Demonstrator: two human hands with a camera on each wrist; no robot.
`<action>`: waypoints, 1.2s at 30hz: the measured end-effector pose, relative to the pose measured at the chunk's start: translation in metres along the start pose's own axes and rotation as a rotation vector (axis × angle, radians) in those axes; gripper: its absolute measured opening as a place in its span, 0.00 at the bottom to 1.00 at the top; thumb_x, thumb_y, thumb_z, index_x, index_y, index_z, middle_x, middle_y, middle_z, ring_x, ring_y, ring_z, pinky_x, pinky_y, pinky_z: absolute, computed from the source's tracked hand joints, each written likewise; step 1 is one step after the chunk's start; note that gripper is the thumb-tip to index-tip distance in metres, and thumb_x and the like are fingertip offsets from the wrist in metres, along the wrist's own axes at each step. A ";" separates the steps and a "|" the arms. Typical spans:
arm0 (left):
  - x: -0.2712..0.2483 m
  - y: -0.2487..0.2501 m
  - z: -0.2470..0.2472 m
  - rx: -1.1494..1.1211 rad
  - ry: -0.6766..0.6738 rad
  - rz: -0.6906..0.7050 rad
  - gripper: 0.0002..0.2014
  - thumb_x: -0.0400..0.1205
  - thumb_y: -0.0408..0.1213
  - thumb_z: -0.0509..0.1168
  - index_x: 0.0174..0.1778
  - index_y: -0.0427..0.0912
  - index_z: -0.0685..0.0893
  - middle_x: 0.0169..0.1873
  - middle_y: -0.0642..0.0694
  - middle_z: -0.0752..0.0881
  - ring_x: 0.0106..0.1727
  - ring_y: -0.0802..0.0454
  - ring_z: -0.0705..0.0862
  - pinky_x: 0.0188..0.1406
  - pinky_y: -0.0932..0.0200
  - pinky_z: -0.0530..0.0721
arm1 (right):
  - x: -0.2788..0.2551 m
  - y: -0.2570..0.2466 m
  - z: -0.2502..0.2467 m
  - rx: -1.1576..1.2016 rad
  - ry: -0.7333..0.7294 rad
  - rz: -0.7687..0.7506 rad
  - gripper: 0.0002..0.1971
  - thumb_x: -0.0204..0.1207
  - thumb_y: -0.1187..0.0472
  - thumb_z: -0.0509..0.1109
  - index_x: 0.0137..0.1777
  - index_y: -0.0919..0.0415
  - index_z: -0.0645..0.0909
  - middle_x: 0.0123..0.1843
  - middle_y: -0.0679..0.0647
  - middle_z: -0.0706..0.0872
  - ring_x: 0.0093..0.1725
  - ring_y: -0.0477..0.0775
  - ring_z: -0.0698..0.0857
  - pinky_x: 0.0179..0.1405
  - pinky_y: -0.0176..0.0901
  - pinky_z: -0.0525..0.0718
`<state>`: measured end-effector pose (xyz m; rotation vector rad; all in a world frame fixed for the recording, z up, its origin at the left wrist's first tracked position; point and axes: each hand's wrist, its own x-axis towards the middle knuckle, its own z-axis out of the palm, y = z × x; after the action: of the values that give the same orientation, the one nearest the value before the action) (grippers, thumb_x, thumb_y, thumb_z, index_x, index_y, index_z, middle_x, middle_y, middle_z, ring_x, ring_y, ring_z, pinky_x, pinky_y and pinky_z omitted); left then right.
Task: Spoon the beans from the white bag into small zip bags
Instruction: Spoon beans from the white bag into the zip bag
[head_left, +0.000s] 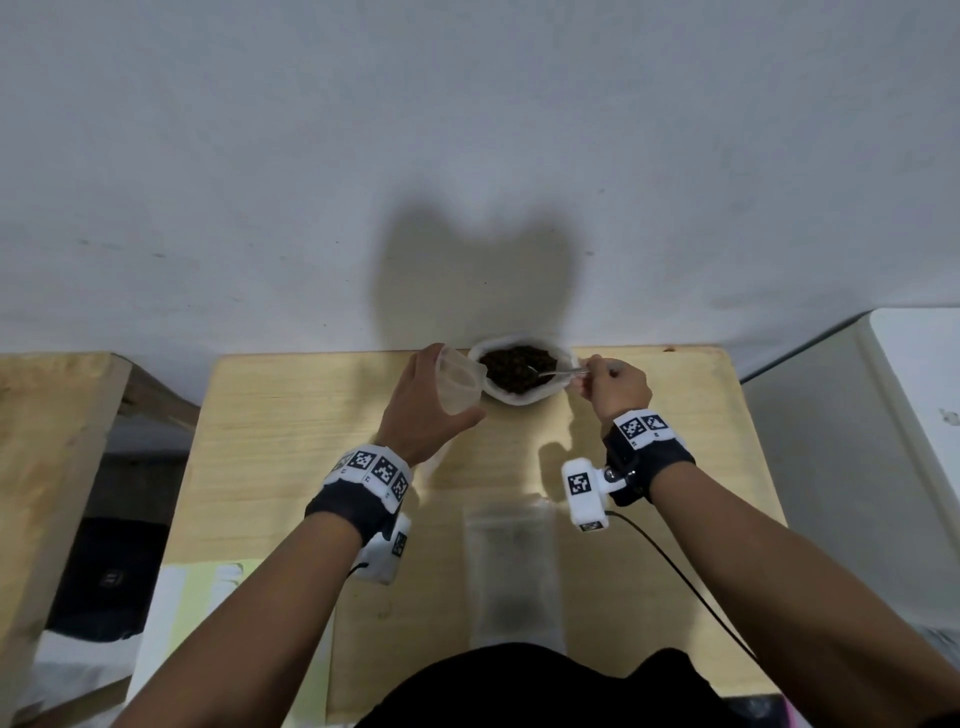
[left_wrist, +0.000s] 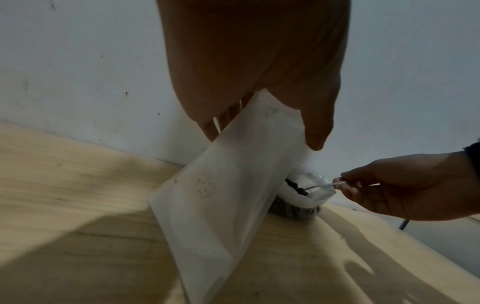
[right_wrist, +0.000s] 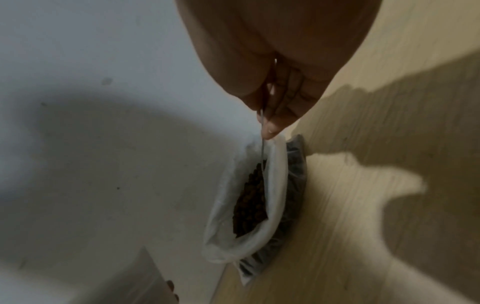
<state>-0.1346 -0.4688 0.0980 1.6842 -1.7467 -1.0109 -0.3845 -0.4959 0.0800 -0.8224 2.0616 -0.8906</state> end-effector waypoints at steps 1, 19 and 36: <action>0.000 0.000 0.000 0.002 0.002 0.002 0.45 0.70 0.48 0.80 0.79 0.46 0.64 0.73 0.48 0.71 0.68 0.52 0.73 0.58 0.58 0.73 | 0.001 0.002 -0.001 0.018 -0.006 0.016 0.19 0.82 0.51 0.64 0.29 0.49 0.85 0.26 0.46 0.89 0.43 0.56 0.91 0.59 0.56 0.86; -0.005 0.008 0.005 0.095 0.009 -0.011 0.45 0.68 0.49 0.80 0.77 0.46 0.63 0.72 0.45 0.71 0.68 0.46 0.73 0.66 0.40 0.79 | -0.022 -0.025 -0.024 0.356 -0.008 -0.064 0.10 0.79 0.58 0.67 0.40 0.58 0.89 0.31 0.55 0.91 0.35 0.53 0.92 0.57 0.57 0.89; -0.004 0.029 0.020 0.074 0.068 -0.107 0.48 0.69 0.53 0.79 0.79 0.40 0.62 0.75 0.41 0.71 0.74 0.41 0.72 0.71 0.40 0.76 | -0.083 -0.060 -0.021 0.106 -0.125 -0.714 0.08 0.82 0.58 0.69 0.47 0.59 0.88 0.34 0.49 0.90 0.35 0.42 0.90 0.44 0.40 0.89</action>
<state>-0.1677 -0.4630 0.1091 1.8535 -1.6854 -0.9335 -0.3425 -0.4589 0.1681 -1.5526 1.5944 -1.2653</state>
